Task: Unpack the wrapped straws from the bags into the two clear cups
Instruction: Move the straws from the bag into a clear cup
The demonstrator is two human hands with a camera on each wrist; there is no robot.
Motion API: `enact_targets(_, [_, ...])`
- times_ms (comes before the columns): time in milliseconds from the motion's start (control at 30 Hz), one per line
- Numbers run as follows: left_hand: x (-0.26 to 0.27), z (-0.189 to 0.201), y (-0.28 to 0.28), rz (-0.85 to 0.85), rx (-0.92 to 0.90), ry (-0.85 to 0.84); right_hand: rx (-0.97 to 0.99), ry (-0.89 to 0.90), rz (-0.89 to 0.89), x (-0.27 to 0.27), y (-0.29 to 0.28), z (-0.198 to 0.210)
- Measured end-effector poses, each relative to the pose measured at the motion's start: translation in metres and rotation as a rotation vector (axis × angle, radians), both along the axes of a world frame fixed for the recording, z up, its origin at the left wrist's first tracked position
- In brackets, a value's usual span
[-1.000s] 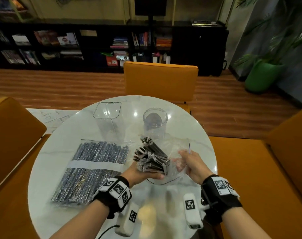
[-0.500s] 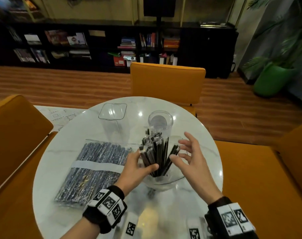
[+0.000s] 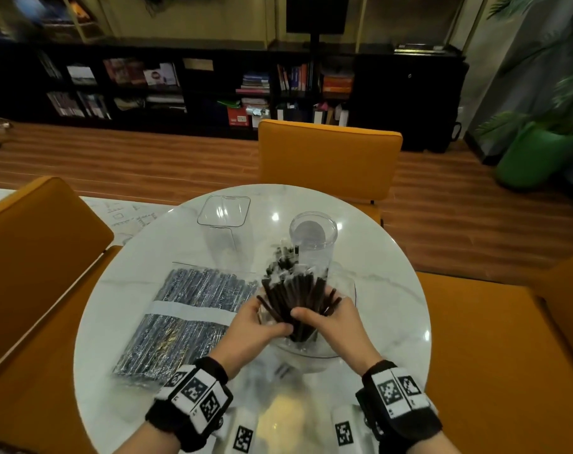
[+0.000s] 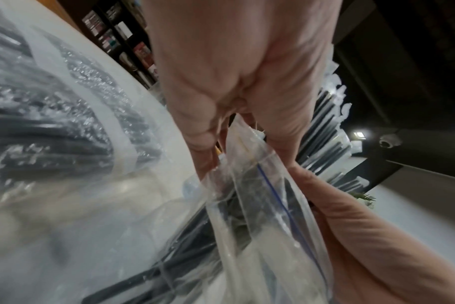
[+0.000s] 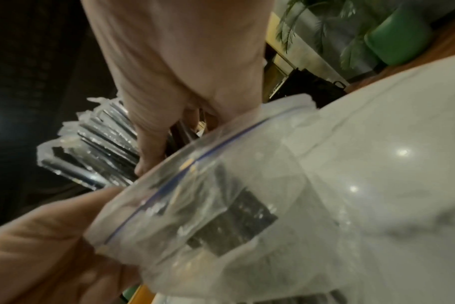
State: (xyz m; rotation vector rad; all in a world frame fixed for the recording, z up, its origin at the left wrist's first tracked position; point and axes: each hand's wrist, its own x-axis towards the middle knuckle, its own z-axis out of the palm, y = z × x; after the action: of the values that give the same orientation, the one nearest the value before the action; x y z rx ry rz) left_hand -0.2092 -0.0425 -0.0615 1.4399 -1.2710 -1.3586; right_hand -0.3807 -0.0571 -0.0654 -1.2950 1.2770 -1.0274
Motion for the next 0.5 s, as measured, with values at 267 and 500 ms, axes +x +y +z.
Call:
enact_targets(267, [0.017, 0.007, -0.001, -0.049, 0.099, 0.015, -0.037, -0.001, -0.164, -0.013, -0.007, 0.016])
enact_targets(500, [0.021, 0.008, -0.008, -0.105, 0.120, 0.100, -0.113, -0.024, -0.241, -0.009, -0.021, 0.036])
